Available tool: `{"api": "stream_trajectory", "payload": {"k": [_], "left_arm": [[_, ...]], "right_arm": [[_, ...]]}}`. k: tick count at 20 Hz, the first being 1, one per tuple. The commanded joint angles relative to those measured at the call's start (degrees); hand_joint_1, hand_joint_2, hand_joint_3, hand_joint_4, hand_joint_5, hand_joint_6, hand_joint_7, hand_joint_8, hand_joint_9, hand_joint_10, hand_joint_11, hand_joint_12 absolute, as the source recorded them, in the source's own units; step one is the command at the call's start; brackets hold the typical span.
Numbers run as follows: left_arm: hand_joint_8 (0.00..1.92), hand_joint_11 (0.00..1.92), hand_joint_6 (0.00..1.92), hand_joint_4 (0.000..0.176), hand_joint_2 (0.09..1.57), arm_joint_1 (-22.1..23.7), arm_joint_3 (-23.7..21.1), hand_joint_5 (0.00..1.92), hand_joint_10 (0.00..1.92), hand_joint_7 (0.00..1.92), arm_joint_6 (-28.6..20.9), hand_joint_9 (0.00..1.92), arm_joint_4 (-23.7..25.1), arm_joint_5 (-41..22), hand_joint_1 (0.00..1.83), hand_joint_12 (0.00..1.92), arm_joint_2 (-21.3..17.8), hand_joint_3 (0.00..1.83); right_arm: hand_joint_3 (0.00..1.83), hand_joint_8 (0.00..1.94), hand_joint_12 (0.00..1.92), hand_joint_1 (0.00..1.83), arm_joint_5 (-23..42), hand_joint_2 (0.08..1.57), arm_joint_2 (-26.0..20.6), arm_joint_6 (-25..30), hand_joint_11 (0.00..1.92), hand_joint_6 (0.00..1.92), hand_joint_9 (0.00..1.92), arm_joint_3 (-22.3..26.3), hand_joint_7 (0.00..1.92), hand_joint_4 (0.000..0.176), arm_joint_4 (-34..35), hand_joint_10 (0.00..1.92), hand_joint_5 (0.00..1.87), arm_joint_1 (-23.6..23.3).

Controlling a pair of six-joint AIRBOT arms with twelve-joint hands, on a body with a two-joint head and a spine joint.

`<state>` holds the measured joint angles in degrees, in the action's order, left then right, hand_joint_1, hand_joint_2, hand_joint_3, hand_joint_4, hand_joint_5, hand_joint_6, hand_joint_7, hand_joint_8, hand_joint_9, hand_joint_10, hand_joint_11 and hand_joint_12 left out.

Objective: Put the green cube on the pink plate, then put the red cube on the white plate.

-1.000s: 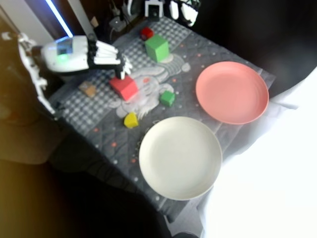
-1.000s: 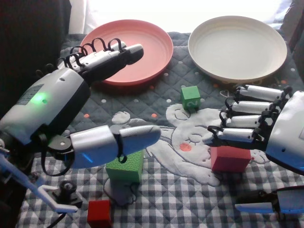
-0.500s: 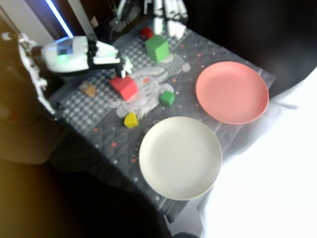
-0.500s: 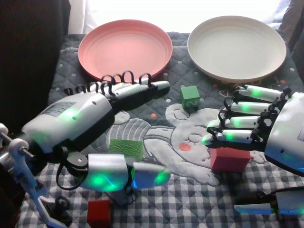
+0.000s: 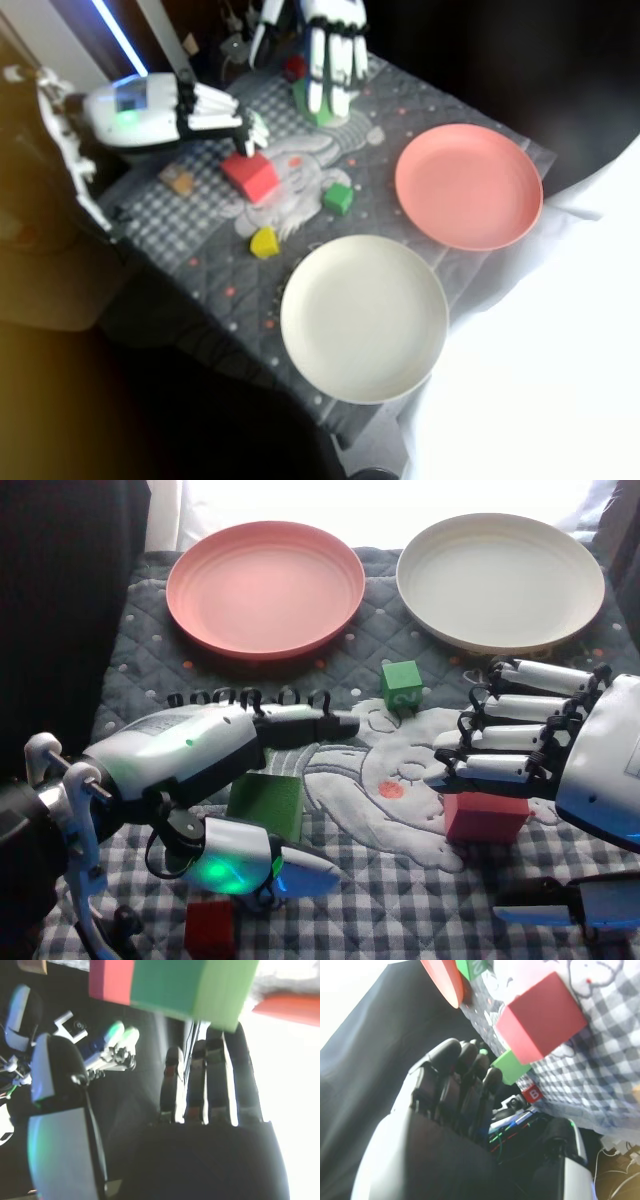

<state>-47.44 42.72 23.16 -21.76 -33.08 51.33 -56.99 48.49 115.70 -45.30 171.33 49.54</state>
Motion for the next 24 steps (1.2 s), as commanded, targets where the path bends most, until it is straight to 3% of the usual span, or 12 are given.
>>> {"api": "stream_trajectory", "payload": {"k": [1, 2, 4, 5, 6, 7, 9, 12, 16, 19, 22, 24], "left_arm": [[0.02, 0.41, 0.01, 0.062, 0.96, 0.9, 0.2, 0.41, 0.09, 0.48, -0.4, 0.62, 0.6, -4.9, 0.89, 1.41, 0.3, 0.01], [0.02, 0.41, 0.01, 0.062, 0.96, 0.9, 0.5, 0.41, 0.09, 0.48, -0.4, 0.62, 0.1, -4.6, 0.89, 1.41, 0.5, 0.01], [0.03, 0.55, 0.01, 0.0, 1.05, 1.0, 1.4, 0.56, 0.24, 0.63, -0.4, 0.8, -1.1, -3.9, 1.21, 1.44, 1.0, 0.0], [0.03, 0.55, 0.01, 0.0, 1.05, 1.1, 1.7, 0.56, 0.24, 0.63, -0.4, 0.8, -1.6, -3.8, 1.21, 1.44, 1.1, 0.0], [0.08, 0.78, 0.04, 0.0, 1.09, 1.1, 1.8, 0.74, 1.21, 0.8, -0.4, 0.85, -1.8, -3.9, 1.58, 1.51, 1.3, 0.01], [1.06, 0.8, 0.99, 0.0, 1.16, 1.1, 1.9, 0.8, 1.26, 0.8, -0.4, 0.81, -2.0, -4.1, 1.39, 1.47, 1.4, 0.01], [1.26, 0.79, 1.07, 0.0, 1.19, 1.1, 1.9, 0.77, 1.45, 0.75, -0.4, 0.86, -2.0, -4.9, 1.35, 1.52, 1.5, 0.0], [1.26, 0.68, 1.32, 0.0, 1.22, 1.4, 1.8, 0.7, 1.39, 0.65, -0.4, 0.76, -1.9, -6.5, 1.46, 1.79, 1.4, 0.0], [1.29, 0.69, 1.31, 0.0, 1.22, 1.4, 0.2, 0.64, 1.38, 0.68, -0.4, 0.79, -0.4, -10.9, 1.47, 1.78, -0.1, 0.0], [1.47, 0.76, 1.03, 0.0, 1.22, 1.7, -1.5, 0.75, 1.61, 0.69, -0.4, 0.83, 0.8, -16.6, 1.35, 1.76, -2.4, 0.0], [1.63, 0.86, 1.11, 0.0, 1.25, 1.7, -2.5, 0.73, 1.62, 0.75, -0.4, 0.86, 1.2, -21.7, 1.21, 1.84, -3.7, 0.0], [1.46, 0.76, 1.16, 0.0, 1.23, 1.9, -2.7, 0.69, 1.55, 0.71, -0.4, 0.82, 1.4, -24.1, 1.32, 1.73, -4.0, 0.0]], "right_arm": [[0.01, 0.02, 1.51, 0.66, -6.5, 0.96, 0.1, 0.2, 0.07, 0.17, 0.36, 0.0, 0.58, 0.0, 1.1, 0.58, 0.57, -0.4], [0.01, 0.02, 1.51, 0.66, -6.5, 0.96, 0.1, 0.2, 0.07, 0.17, 0.36, 0.0, 0.58, 0.0, 1.1, 0.58, 0.57, -0.4], [0.01, 0.02, 1.49, 0.68, -6.5, 0.96, 0.1, 0.2, 0.12, 0.15, 0.39, 0.0, 0.62, 0.0, 1.1, 0.58, 0.59, -0.4], [0.01, 0.02, 1.49, 0.68, -6.5, 0.96, 0.1, 0.2, 0.12, 0.15, 0.39, -0.1, 0.62, 0.0, 1.1, 0.58, 0.59, -0.4], [0.02, 0.02, 1.48, 0.65, -6.5, 0.98, 0.1, 0.3, 0.12, 0.14, 0.39, -0.1, 0.62, 0.0, 1.1, 0.58, 0.58, -0.4], [0.01, 0.02, 1.46, 0.64, -6.5, 0.98, 0.1, 0.4, 0.14, 0.13, 0.41, -0.1, 0.63, 0.0, 1.1, 0.56, 0.6, -0.4], [0.01, 0.01, 1.47, 0.65, -6.5, 0.98, 0.1, 0.4, 0.12, 0.12, 0.4, -0.1, 0.61, 0.0, 1.1, 0.54, 0.59, -0.4], [0.01, 0.01, 1.49, 0.64, -6.5, 0.98, 0.1, 0.4, 0.11, 0.11, 0.4, -0.1, 0.61, 0.0, 1.1, 0.53, 0.59, -0.3], [0.01, 0.01, 1.5, 0.62, -6.5, 0.99, 0.1, 0.4, 0.11, 0.11, 0.4, -0.1, 0.6, 0.0, 1.1, 0.54, 0.59, -0.2], [0.0, 0.0, 1.54, 0.63, -6.5, 0.98, 0.2, 0.4, 0.09, 0.1, 0.34, -0.2, 0.6, 0.0, 1.1, 0.66, 0.6, -0.2], [0.0, 0.01, 1.54, 0.6, -6.5, 0.98, 0.4, 0.4, 0.1, 0.11, 0.35, -0.3, 0.61, 0.0, 1.1, 0.73, 0.61, -0.2], [0.0, 0.01, 1.55, 0.59, -6.5, 0.99, 0.4, 0.5, 0.1, 0.11, 0.36, -0.3, 0.62, 0.0, 1.1, 0.75, 0.61, -0.2]]}}
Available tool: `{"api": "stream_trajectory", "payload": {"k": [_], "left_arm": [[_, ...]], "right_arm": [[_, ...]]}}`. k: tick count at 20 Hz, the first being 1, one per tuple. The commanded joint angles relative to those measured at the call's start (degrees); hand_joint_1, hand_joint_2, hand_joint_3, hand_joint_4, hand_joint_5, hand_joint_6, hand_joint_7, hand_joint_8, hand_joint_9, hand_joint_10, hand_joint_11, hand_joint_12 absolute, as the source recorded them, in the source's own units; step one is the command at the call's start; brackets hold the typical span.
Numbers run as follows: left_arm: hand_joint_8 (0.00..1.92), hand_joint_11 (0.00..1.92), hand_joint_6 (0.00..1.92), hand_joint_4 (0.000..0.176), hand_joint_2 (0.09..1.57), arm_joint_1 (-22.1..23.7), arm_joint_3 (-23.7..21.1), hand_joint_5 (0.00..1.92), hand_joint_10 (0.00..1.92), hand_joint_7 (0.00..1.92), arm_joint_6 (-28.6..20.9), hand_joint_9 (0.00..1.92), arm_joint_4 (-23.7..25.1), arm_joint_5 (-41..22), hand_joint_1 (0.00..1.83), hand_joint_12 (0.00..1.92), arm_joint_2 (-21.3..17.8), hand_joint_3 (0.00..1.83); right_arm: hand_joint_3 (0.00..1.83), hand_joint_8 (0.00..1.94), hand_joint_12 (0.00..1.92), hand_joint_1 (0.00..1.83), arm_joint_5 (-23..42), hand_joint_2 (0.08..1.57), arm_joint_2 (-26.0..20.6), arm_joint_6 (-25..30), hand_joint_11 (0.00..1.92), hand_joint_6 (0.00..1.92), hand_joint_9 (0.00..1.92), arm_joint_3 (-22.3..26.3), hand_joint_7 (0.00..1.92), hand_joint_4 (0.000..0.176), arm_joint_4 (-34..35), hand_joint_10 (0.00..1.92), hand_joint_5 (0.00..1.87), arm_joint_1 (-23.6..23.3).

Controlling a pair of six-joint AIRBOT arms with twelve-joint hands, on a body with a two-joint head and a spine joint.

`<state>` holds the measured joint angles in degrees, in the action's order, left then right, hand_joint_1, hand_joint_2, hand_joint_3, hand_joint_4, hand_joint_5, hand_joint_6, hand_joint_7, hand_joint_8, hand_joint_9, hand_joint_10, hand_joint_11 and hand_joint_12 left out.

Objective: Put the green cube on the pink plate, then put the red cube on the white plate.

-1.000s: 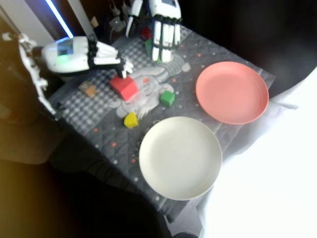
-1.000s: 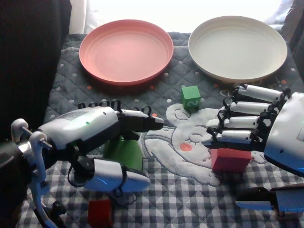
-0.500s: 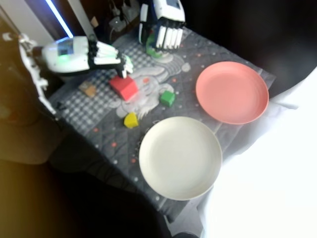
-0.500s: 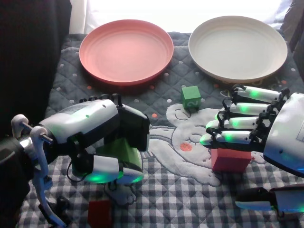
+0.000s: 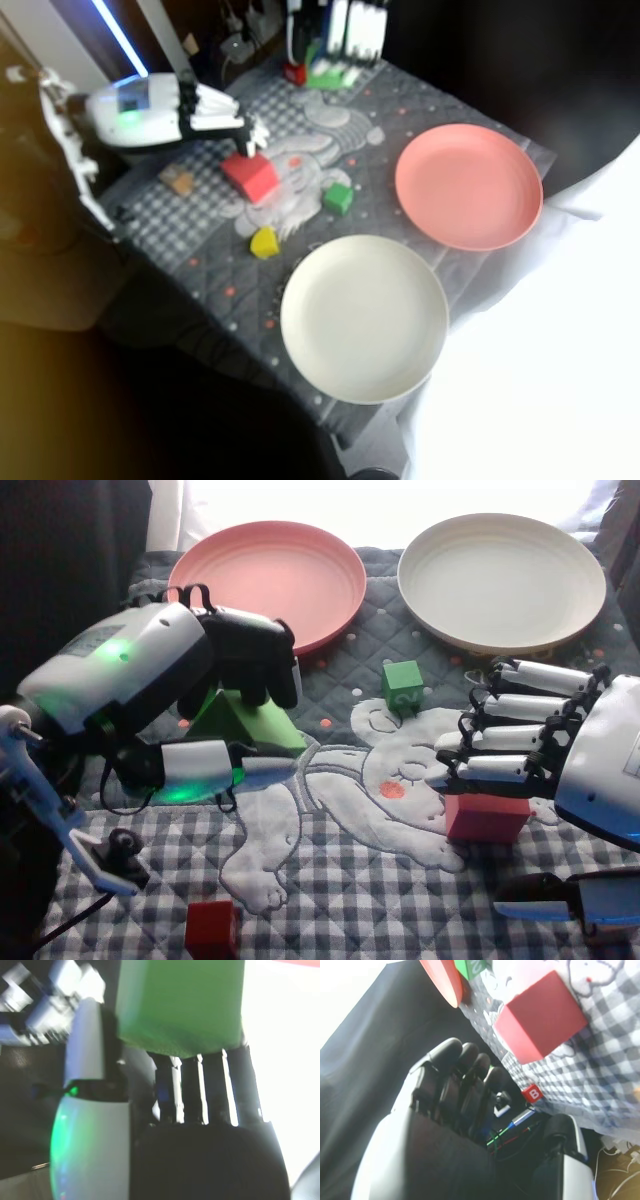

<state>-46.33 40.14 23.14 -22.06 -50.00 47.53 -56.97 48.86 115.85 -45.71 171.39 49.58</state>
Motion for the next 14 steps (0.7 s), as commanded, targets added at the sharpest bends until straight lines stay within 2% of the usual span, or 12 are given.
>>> {"api": "stream_trajectory", "payload": {"k": [1, 2, 3, 4, 5, 6, 7, 8, 9, 12, 13, 14], "left_arm": [[1.33, 0.77, 1.01, 0.0, 1.19, 1.1, -0.1, 0.76, 1.48, 0.8, -0.3, 0.89, 1.7, -8.1, 1.36, 1.69, -0.3, 0.0], [1.34, 0.77, 1.01, 0.0, 1.19, 1.5, 0.2, 0.75, 1.51, 0.79, -0.3, 0.88, 1.6, -8.8, 1.36, 1.71, -0.3, 0.0], [1.55, 0.86, 1.06, 0.0, 1.23, 1.9, 0.4, 0.75, 1.7, 0.78, -0.3, 0.87, 1.3, -9.5, 1.24, 1.88, -0.3, 0.0], [1.61, 0.96, 1.07, 0.0, 1.24, 2.1, 0.6, 0.74, 1.78, 0.77, -0.3, 0.91, 1.0, -9.8, 1.22, 1.91, -0.3, 0.0], [1.49, 0.92, 1.1, 0.0, 1.22, 2.5, 1.1, 0.73, 1.57, 0.84, -0.3, 0.94, 0.4, -10.1, 1.23, 1.77, -0.3, 0.0], [1.49, 0.92, 1.1, 0.0, 1.22, 3.0, 1.5, 0.73, 1.57, 0.84, -0.3, 0.94, -0.1, -10.3, 1.23, 1.77, -0.1, 0.0], [1.35, 1.05, 1.21, 0.0, 1.21, 3.6, 2.1, 0.77, 1.58, 0.84, -0.3, 1.1, -0.5, -10.6, 1.23, 1.79, 0.2, 0.0], [1.35, 0.97, 1.13, 0.0, 1.2, 4.5, 2.8, 0.75, 1.48, 0.9, -0.3, 1.04, -1.0, -10.6, 1.23, 1.76, 0.7, 0.0], [1.35, 0.96, 1.1, 0.0, 1.2, 5.5, 3.6, 0.76, 1.46, 0.91, -0.3, 1.03, -1.6, -10.4, 1.24, 1.77, 1.2, 0.0], [1.33, 0.95, 1.11, 0.0, 1.19, 8.8, 6.3, 0.76, 1.41, 0.92, -0.3, 1.01, -3.2, -9.1, 1.24, 1.74, 2.5, 0.0], [1.28, 0.85, 1.12, 0.0, 1.18, 10.2, 7.5, 0.77, 1.33, 0.93, -0.3, 0.97, -3.7, -8.1, 1.23, 1.69, 3.2, 0.0], [1.16, 0.77, 1.04, 0.0, 1.16, 12.0, 9.0, 0.77, 1.4, 0.91, -0.3, 0.94, -4.5, -6.3, 1.34, 1.63, 4.1, 0.0]], "right_arm": [[0.0, 0.02, 1.54, 0.55, -6.6, 0.98, 0.1, 0.4, 0.12, 0.11, 0.39, 0.1, 0.65, 0.0, 1.0, 0.74, 0.63, -0.3], [0.0, 0.03, 1.52, 0.53, -6.6, 0.98, 0.1, 0.4, 0.15, 0.11, 0.41, 0.0, 0.66, 0.0, 1.0, 0.72, 0.64, -0.3], [0.0, 0.02, 1.51, 0.55, -6.5, 0.98, 0.2, 0.5, 0.14, 0.1, 0.41, 0.0, 0.66, 0.0, 1.0, 0.71, 0.63, -0.3], [0.0, 0.02, 1.49, 0.56, -6.5, 0.98, 0.2, 0.5, 0.15, 0.1, 0.43, 0.0, 0.67, 0.0, 1.0, 0.68, 0.63, -0.3], [0.0, 0.02, 1.5, 0.58, -6.5, 0.98, 0.4, 0.5, 0.14, 0.09, 0.42, -0.1, 0.66, 0.0, 1.0, 0.67, 0.62, -0.3], [0.0, 0.02, 1.5, 0.58, -6.5, 0.98, 0.4, 0.5, 0.14, 0.09, 0.42, -0.1, 0.66, 0.0, 1.0, 0.67, 0.62, -0.3], [0.0, 0.02, 1.51, 0.55, -6.5, 0.99, 0.5, 0.5, 0.14, 0.09, 0.42, -0.1, 0.66, 0.0, 1.0, 0.67, 0.63, -0.3], [0.0, 0.02, 1.52, 0.53, -6.5, 0.99, 0.5, 0.6, 0.15, 0.09, 0.43, -0.2, 0.67, 0.0, 1.0, 0.68, 0.64, -0.3], [0.01, 0.03, 1.52, 0.53, -6.5, 0.99, 0.6, 0.6, 0.15, 0.09, 0.45, -0.2, 0.68, 0.0, 1.0, 0.68, 0.64, -0.3], [0.0, 0.02, 1.51, 0.52, -6.5, 0.99, 0.8, 0.8, 0.15, 0.08, 0.45, -0.3, 0.68, 0.0, 1.0, 0.64, 0.65, -0.3], [0.0, 0.02, 1.52, 0.55, -6.5, 0.98, 0.9, 0.8, 0.14, 0.08, 0.46, -0.4, 0.68, 0.0, 1.0, 0.64, 0.65, -0.3], [0.0, 0.02, 1.52, 0.57, -6.5, 0.98, 0.9, 0.8, 0.14, 0.08, 0.46, -0.5, 0.68, 0.0, 1.0, 0.64, 0.65, -0.3]]}}
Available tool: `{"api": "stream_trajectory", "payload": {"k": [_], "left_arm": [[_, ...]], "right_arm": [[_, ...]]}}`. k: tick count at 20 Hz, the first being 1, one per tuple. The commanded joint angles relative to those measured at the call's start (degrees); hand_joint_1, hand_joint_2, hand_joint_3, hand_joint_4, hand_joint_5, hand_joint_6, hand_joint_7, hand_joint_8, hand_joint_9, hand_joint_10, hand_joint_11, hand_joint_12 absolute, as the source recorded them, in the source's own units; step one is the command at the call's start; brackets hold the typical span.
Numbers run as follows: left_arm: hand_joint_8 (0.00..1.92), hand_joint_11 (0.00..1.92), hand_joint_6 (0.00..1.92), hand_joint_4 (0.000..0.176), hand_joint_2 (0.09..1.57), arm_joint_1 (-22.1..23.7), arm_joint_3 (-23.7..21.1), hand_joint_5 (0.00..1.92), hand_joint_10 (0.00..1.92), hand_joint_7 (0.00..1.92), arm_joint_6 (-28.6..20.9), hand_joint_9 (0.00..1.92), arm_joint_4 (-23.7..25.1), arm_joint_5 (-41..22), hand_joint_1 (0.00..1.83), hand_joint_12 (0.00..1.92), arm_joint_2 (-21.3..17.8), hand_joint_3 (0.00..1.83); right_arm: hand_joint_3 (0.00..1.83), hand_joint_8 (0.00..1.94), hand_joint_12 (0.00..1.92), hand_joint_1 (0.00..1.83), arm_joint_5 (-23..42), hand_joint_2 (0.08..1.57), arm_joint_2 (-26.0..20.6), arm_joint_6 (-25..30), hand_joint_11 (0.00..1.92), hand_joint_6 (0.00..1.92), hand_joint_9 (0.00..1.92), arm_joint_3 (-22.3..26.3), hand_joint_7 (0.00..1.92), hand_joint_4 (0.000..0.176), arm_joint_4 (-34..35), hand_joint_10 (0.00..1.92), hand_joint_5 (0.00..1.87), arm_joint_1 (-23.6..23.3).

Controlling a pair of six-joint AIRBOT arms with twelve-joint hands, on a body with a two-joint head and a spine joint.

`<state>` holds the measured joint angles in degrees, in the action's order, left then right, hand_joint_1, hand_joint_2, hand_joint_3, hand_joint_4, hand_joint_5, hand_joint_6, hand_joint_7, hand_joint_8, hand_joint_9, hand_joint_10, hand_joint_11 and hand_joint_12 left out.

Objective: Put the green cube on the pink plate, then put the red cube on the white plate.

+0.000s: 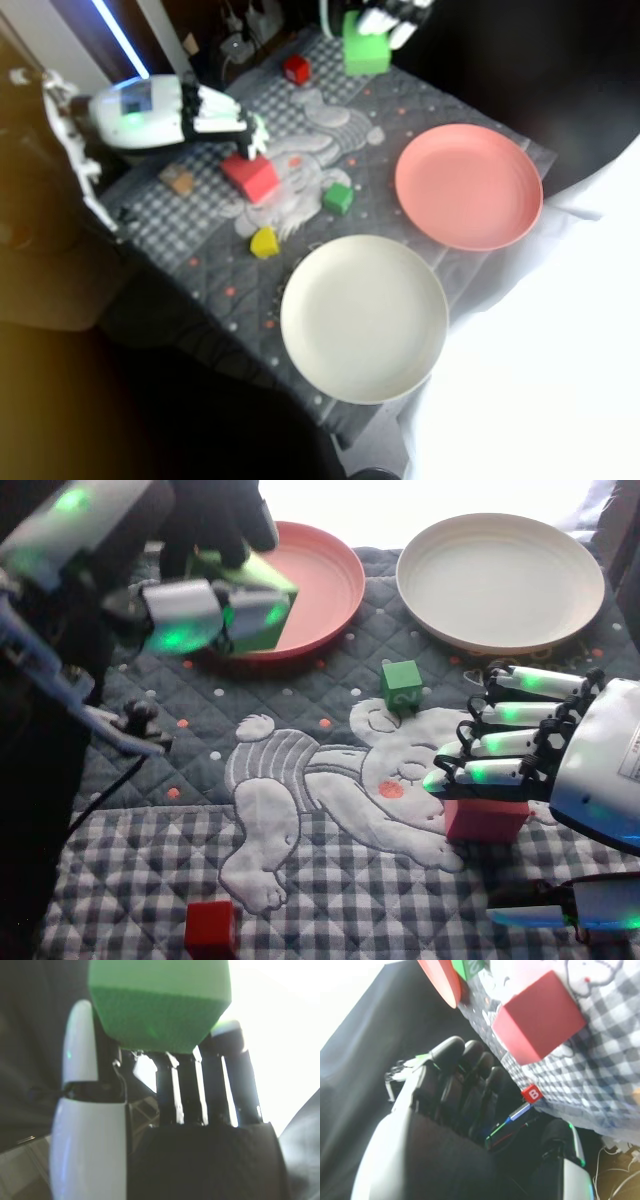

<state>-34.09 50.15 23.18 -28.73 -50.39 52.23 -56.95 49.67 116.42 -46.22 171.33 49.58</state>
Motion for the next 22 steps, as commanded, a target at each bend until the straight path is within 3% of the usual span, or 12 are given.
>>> {"api": "stream_trajectory", "payload": {"k": [1, 3, 4, 6, 9, 12, 14, 16, 17, 19, 21, 22], "left_arm": [[1.16, 0.73, 1.02, 0.0, 1.16, 1.8, 1.3, 0.77, 1.44, 0.9, -0.4, 0.92, 0.9, -3.6, 1.36, 1.64, 0.9, 0.0], [1.49, 0.65, 1.16, 0.0, 1.24, 4.7, 4.5, 0.68, 1.54, 0.81, -0.4, 0.74, -0.5, -0.3, 1.24, 1.83, 2.9, 0.01], [1.46, 0.63, 1.09, 0.0, 1.24, 6.3, 6.5, 0.68, 1.67, 0.75, -0.4, 0.74, -1.1, 1.7, 1.32, 1.83, 4.1, 0.0], [1.43, 0.62, 1.01, 0.0, 1.23, 9.2, 10.4, 0.74, 1.68, 0.76, -0.4, 0.74, -2.1, 5.0, 1.35, 1.79, 6.6, 0.0], [1.37, 0.53, 1.19, 0.0, 1.24, 13.2, 16.4, 0.66, 1.64, 0.77, -0.4, 0.69, -4.2, 11.4, 1.34, 1.72, 10.0, 0.0], [1.32, 0.55, 1.1, 0.0, 1.21, 15.4, 22.1, 0.79, 1.58, 0.76, -0.4, 0.73, -7.6, 16.8, 1.35, 1.66, 12.8, 0.0], [1.31, 0.51, 1.19, 0.0, 1.22, 16.1, 26.1, 0.76, 1.54, 0.76, -0.4, 0.73, -10.3, 20.2, 1.35, 1.58, 15.0, 0.0], [1.25, 0.52, 1.19, 0.0, 1.21, 16.0, 29.5, 0.75, 1.54, 0.81, -0.4, 0.72, -12.9, 22.8, 1.35, 1.62, 17.1, 0.0], [1.25, 0.6, 1.14, 0.0, 1.2, 15.8, 31.5, 0.78, 1.55, 0.82, -0.4, 0.75, -14.6, 24.1, 1.35, 1.79, 18.4, 0.0], [1.26, 0.48, 1.21, 0.0, 1.21, 15.6, 33.4, 0.76, 1.56, 0.79, -0.4, 0.71, -19.0, 25.4, 1.34, 1.74, 20.0, 0.0], [1.28, 0.57, 1.0, 0.0, 1.19, 15.7, 34.1, 0.83, 1.56, 0.82, -0.4, 0.77, -24.5, 25.6, 1.35, 1.82, 21.3, 0.0], [1.3, 0.14, 1.05, 0.0, 1.18, 15.5, 34.5, 0.86, 1.29, 0.84, -0.4, 0.67, -26.5, 25.4, 1.22, 1.9, 22.0, 0.0]], "right_arm": [[0.0, 0.02, 1.52, 0.58, -6.6, 0.98, 0.2, 0.4, 0.13, 0.08, 0.46, 0.0, 0.68, 0.0, 1.1, 0.64, 0.65, -0.3], [0.01, 0.02, 1.49, 0.52, -6.6, 1.0, 0.3, 0.4, 0.17, 0.08, 0.48, -0.1, 0.7, 0.0, 1.1, 0.62, 0.67, -0.3], [0.01, 0.02, 1.49, 0.53, -6.6, 1.01, 0.4, 0.5, 0.17, 0.08, 0.48, -0.2, 0.69, 0.0, 1.1, 0.62, 0.67, -0.3], [0.01, 0.02, 1.47, 0.53, -6.6, 1.01, 0.5, 0.7, 0.18, 0.08, 0.47, -0.3, 0.69, 0.0, 1.1, 0.63, 0.67, -0.3], [0.01, 0.01, 1.48, 0.51, -6.6, 1.02, 1.1, 0.7, 0.18, 0.06, 0.44, -0.7, 0.67, 0.0, 1.1, 0.65, 0.63, -0.3], [0.0, 0.0, 1.5, 0.53, -6.7, 1.0, 1.4, 0.8, 0.17, 0.06, 0.4, -1.0, 0.64, 0.0, 1.0, 0.65, 0.62, -0.6], [0.0, 0.0, 1.52, 0.59, -6.7, 1.0, 1.6, 0.8, 0.13, 0.05, 0.37, -1.1, 0.61, 0.0, 1.0, 0.64, 0.6, -0.7], [0.0, 0.0, 1.53, 0.57, -6.7, 1.01, 1.7, 0.8, 0.14, 0.05, 0.38, -1.2, 0.62, 0.0, 1.0, 0.65, 0.6, -0.7], [0.0, 0.01, 1.56, 0.58, -6.7, 1.0, 1.8, 0.8, 0.14, 0.06, 0.37, -1.2, 0.64, 0.0, 1.0, 0.71, 0.61, -0.7], [0.0, 0.01, 1.57, 0.64, -6.7, 0.99, 1.8, 0.8, 0.14, 0.06, 0.37, -1.3, 0.64, 0.0, 1.0, 0.73, 0.61, -0.8], [0.0, 0.01, 1.58, 0.57, -6.7, 1.01, 1.8, 0.8, 0.12, 0.06, 0.36, -1.3, 0.64, 0.0, 1.0, 0.76, 0.6, -0.9], [0.01, 0.0, 1.59, 0.55, -6.7, 1.02, 1.8, 0.8, 0.1, 0.06, 0.34, -1.4, 0.62, 0.0, 1.0, 0.76, 0.59, -0.9]]}}
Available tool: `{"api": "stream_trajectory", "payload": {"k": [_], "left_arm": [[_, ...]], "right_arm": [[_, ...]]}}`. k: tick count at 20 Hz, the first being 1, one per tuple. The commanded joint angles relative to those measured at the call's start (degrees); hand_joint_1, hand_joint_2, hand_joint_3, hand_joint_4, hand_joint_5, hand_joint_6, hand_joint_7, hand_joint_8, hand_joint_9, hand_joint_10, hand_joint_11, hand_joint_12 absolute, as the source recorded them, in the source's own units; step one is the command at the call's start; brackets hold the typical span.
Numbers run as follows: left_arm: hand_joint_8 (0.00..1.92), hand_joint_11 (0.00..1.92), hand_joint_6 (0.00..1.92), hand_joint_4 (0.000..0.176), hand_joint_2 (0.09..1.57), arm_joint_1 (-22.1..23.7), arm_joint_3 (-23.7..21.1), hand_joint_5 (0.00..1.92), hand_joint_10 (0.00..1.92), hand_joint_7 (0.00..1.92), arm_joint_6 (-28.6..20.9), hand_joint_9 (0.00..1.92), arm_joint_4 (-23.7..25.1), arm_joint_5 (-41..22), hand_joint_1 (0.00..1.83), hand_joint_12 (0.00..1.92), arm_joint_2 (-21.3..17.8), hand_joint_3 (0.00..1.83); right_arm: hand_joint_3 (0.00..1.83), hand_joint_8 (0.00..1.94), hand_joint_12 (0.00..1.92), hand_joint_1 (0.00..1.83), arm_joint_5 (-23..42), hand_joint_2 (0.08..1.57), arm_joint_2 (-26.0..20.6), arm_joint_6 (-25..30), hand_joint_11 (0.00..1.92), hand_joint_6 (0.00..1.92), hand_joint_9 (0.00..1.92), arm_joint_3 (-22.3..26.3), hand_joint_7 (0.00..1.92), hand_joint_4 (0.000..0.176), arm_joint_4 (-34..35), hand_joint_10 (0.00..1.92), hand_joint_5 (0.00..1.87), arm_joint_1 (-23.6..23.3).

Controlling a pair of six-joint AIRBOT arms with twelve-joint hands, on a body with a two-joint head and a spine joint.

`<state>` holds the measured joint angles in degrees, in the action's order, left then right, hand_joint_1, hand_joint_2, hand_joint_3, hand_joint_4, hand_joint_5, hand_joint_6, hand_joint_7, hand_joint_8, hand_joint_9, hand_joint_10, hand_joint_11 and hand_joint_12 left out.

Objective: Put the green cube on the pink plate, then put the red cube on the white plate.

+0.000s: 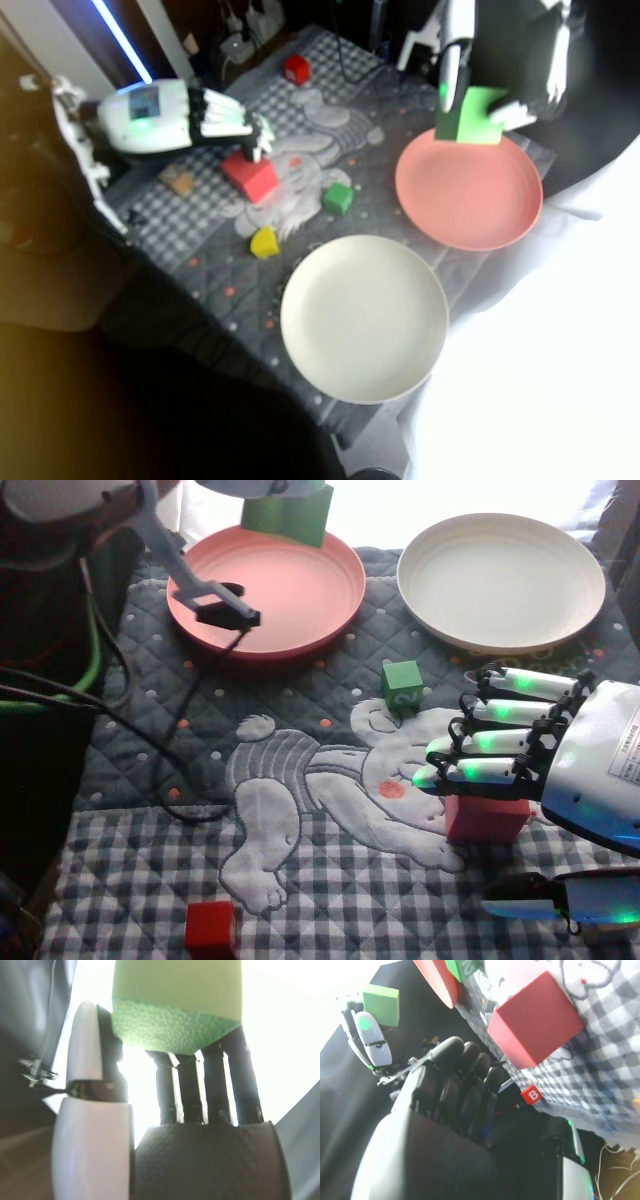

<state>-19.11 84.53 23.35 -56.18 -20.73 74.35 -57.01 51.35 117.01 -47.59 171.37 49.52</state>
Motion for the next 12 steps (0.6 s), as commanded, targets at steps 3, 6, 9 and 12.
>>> {"api": "stream_trajectory", "payload": {"k": [3, 6, 9, 12], "left_arm": [[0.26, 0.08, 0.29, 0.0, 1.03, -0.4, 2.1, 0.83, 0.8, 0.76, -0.6, 0.47, -2.5, -4.0, 1.0, 1.68, 1.1, 0.0], [0.06, 0.07, 0.07, 0.0, 1.02, -0.9, 3.6, 0.89, 0.55, 0.83, -0.6, 0.58, -4.6, -3.2, 1.0, 1.56, 1.3, 0.0], [0.0, 0.07, 0.0, 0.0, 1.05, -1.4, 4.1, 0.83, 0.28, 0.78, -0.6, 0.62, -5.8, -2.9, 0.97, 1.45, 1.3, 0.0], [0.0, 0.0, 0.0, 0.0, 0.97, -1.7, 3.9, 0.72, 0.09, 0.55, -0.6, 0.36, -5.7, -3.2, 0.97, 1.23, 1.2, 0.0]], "right_arm": [[0.0, 0.0, 1.55, 0.49, -6.6, 1.02, 0.1, 0.2, 0.13, 0.06, 0.36, 0.0, 0.62, 0.0, 1.0, 0.73, 0.58, -0.9], [0.01, 0.0, 1.53, 0.45, -6.6, 1.03, 0.1, 0.2, 0.12, 0.06, 0.36, -0.1, 0.6, 0.0, 1.0, 0.69, 0.57, -0.9], [0.0, 0.0, 1.53, 0.5, -6.7, 1.02, 0.0, 0.2, 0.1, 0.06, 0.39, -0.1, 0.61, 0.0, 1.0, 0.62, 0.56, -0.9], [0.0, 0.01, 1.55, 0.54, -6.7, 1.02, 0.0, 0.2, 0.15, 0.07, 0.41, -0.1, 0.63, 0.0, 1.0, 0.65, 0.59, -0.9]]}}
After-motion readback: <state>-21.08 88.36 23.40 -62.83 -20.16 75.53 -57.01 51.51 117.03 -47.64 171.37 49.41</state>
